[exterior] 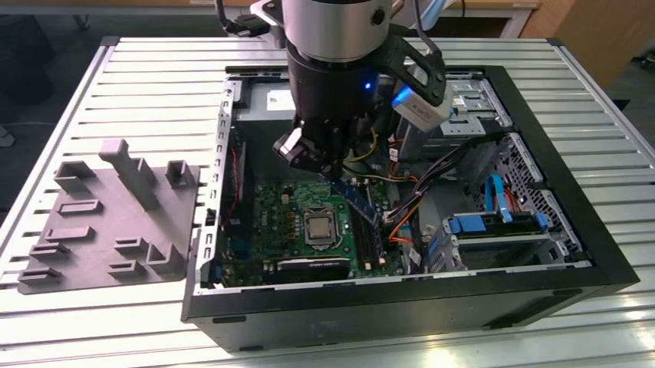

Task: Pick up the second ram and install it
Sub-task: 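Insert the second ram into the second slot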

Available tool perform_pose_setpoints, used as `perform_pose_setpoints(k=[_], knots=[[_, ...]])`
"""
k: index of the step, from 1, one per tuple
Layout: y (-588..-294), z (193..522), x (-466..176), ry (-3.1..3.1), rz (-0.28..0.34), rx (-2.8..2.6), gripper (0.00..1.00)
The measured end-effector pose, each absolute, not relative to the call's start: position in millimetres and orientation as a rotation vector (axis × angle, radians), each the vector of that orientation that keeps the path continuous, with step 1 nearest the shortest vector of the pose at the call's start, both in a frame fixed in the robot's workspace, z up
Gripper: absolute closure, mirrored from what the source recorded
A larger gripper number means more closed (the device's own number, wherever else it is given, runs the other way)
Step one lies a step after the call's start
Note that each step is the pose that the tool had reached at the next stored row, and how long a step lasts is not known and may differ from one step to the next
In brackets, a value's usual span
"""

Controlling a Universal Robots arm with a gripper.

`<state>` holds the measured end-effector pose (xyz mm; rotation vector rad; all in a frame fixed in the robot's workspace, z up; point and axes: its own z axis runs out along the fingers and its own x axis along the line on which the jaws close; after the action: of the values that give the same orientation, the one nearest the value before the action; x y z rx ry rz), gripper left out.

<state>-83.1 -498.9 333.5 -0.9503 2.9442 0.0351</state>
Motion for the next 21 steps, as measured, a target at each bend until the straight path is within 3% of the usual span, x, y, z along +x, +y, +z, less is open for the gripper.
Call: perform_pose_setpoints(k=[21], knots=[[-498.9,332.9,-83.1,3.020,0.028,-0.664,0.88]])
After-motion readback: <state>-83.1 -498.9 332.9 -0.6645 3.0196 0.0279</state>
